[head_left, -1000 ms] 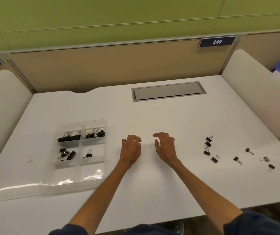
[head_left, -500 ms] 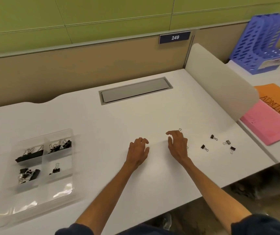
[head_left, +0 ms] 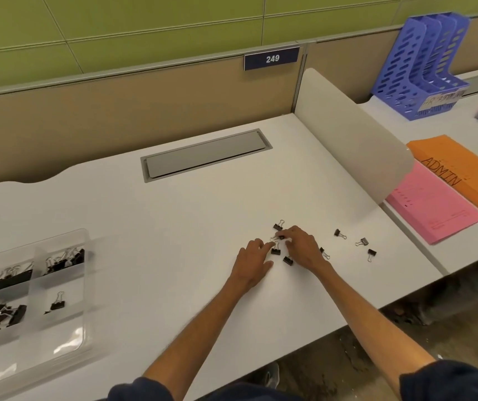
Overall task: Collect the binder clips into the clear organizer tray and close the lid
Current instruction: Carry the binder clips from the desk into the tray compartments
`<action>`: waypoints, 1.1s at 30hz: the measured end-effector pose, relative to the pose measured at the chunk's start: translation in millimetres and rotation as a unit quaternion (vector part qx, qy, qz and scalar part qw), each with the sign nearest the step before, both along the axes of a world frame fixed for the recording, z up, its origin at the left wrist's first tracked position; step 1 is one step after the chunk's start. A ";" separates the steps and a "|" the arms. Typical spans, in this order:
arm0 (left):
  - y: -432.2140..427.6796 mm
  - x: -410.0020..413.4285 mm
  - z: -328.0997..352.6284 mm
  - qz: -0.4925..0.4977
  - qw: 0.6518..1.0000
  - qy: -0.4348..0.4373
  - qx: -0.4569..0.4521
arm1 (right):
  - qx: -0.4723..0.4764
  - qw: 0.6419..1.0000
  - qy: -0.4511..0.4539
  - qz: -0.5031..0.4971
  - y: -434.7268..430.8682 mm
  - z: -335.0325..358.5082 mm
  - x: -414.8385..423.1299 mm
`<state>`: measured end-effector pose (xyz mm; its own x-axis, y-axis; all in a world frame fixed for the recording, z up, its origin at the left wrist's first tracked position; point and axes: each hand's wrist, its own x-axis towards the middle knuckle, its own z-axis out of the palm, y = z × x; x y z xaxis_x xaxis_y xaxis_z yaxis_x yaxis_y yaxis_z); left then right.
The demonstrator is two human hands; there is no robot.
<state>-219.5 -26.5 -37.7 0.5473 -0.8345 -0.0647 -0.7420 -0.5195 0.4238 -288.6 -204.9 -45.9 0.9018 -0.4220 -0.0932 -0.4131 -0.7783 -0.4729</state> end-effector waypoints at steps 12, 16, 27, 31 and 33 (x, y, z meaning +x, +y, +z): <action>-27.4 1.5 -9.8 0.034 0.998 -0.050 -0.002 | 0.043 0.998 -0.037 -0.025 -18.9 6.5 -16.2; -24.9 3.8 -11.1 0.039 0.998 -0.051 -0.011 | 0.034 0.998 -0.033 0.029 -22.2 3.4 -17.8; -2.1 10.3 -18.8 0.045 0.997 -0.050 -0.029 | -0.003 0.998 0.005 0.058 -2.7 3.9 -9.5; 15.7 18.4 -15.5 0.057 0.996 -0.054 -0.038 | 0.002 0.998 -0.038 0.046 20.8 -0.3 0.4; 27.5 23.9 -13.3 0.070 0.995 -0.060 -0.047 | 0.017 0.997 -0.066 0.049 33.5 -0.5 8.6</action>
<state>-195.6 1.0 -51.0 0.6577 -0.7487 0.0830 -0.7133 -0.5836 0.3881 -280.1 -171.5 -46.4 0.9437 -0.3304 0.0157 -0.2692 -0.7946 -0.5441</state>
